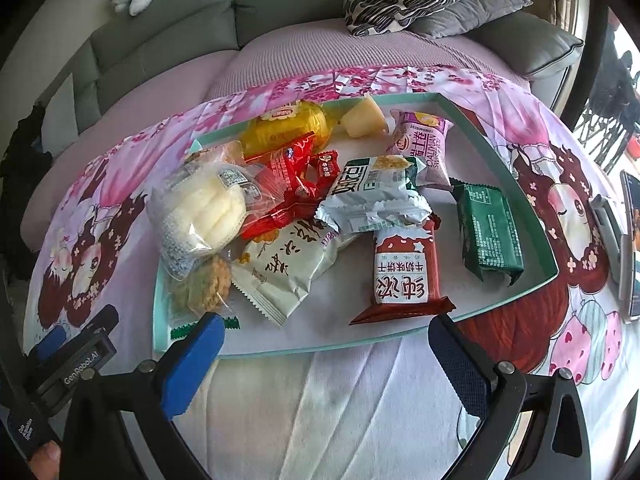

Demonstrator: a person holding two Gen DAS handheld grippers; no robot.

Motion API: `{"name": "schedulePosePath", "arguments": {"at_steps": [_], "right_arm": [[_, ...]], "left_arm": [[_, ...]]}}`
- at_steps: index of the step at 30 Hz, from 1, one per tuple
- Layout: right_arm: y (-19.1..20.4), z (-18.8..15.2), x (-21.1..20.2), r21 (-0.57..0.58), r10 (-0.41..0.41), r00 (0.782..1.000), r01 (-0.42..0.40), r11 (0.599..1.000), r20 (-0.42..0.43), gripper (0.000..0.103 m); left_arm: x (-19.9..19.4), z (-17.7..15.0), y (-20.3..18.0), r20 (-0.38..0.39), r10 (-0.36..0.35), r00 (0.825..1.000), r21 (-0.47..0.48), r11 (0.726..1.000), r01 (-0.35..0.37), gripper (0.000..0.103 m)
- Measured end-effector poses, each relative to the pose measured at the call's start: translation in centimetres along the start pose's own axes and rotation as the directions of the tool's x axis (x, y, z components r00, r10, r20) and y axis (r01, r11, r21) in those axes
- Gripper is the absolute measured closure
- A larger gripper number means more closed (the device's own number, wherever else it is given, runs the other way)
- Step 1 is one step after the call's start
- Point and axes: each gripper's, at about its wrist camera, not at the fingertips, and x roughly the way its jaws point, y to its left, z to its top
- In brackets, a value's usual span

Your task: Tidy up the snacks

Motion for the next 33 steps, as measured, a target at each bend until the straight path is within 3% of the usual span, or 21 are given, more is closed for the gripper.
{"name": "schedulePosePath", "arguments": {"at_steps": [33], "right_arm": [[0.32, -0.27, 0.42, -0.003, -0.003, 1.0, 0.003, 1.0, -0.014, 0.0]], "left_arm": [[-0.25, -0.01, 0.12, 0.016, 0.005, 1.0, -0.012, 1.0, -0.005, 0.003]]}}
